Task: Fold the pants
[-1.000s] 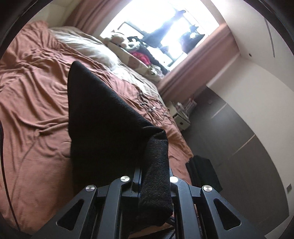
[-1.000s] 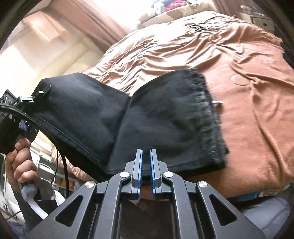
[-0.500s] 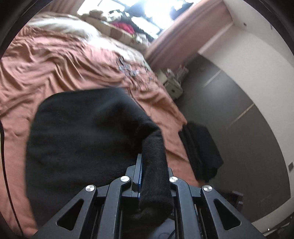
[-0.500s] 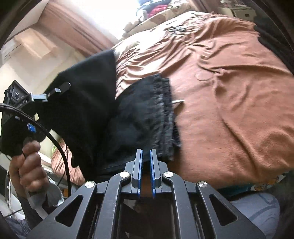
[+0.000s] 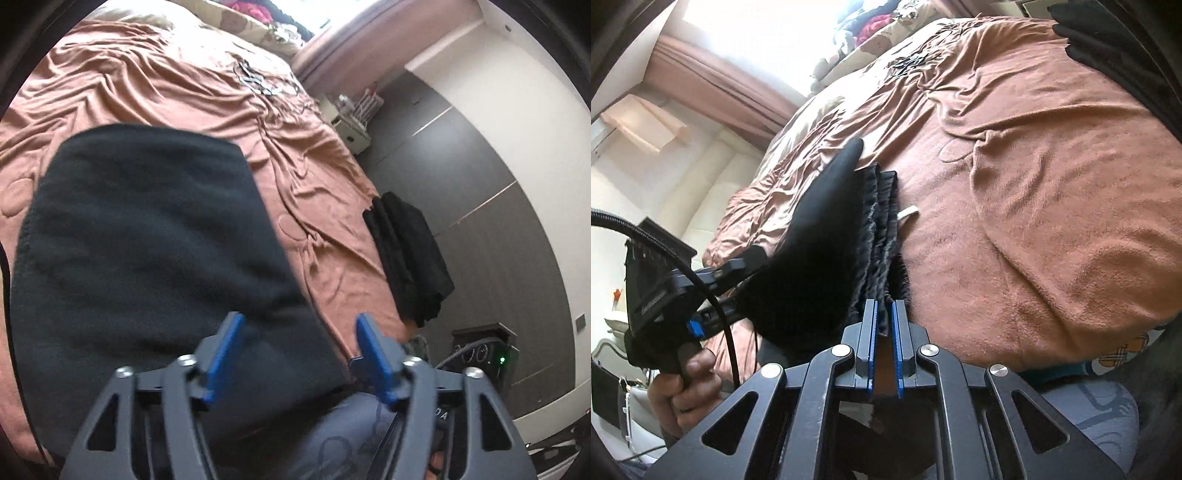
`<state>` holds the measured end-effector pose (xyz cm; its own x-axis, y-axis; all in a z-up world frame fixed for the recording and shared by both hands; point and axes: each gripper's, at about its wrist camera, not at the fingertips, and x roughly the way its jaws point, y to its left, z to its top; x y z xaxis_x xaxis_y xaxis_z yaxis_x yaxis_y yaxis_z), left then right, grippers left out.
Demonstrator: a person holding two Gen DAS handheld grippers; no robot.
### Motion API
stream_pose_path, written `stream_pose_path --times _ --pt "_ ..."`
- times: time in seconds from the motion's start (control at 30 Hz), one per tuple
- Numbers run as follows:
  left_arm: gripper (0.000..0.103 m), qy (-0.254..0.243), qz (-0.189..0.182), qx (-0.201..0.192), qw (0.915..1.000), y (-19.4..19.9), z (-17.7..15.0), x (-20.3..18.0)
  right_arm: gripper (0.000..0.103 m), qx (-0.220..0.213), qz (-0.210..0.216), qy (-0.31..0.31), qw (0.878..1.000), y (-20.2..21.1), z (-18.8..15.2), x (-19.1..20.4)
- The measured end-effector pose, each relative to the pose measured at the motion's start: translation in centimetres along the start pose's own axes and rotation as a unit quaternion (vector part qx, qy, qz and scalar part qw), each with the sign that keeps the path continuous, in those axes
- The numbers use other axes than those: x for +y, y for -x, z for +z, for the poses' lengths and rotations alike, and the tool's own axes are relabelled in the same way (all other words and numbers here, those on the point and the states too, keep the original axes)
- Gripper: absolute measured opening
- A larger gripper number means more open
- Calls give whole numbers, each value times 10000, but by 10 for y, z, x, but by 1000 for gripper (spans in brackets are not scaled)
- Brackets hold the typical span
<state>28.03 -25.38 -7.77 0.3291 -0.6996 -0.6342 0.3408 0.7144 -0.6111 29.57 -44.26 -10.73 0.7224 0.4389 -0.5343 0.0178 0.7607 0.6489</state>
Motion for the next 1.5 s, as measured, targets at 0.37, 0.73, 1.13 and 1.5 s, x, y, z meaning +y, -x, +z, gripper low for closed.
stream_pose_path --times 0.37,0.73,1.13,1.5 --pt "69 484 579 -308 9967 49 -4 69 42 47 9 154 9999 -21 3 18" --pt "68 1097 1203 -241 9864 68 -17 130 5 295 -520 56 9982 -39 -5 18" --pt "64 1530 917 122 9839 51 -41 151 15 402 -186 -97 9990 -48 13 8" --pt "41 1487 735 249 9858 43 -42 148 42 783 186 -375 9960 -97 25 -9"
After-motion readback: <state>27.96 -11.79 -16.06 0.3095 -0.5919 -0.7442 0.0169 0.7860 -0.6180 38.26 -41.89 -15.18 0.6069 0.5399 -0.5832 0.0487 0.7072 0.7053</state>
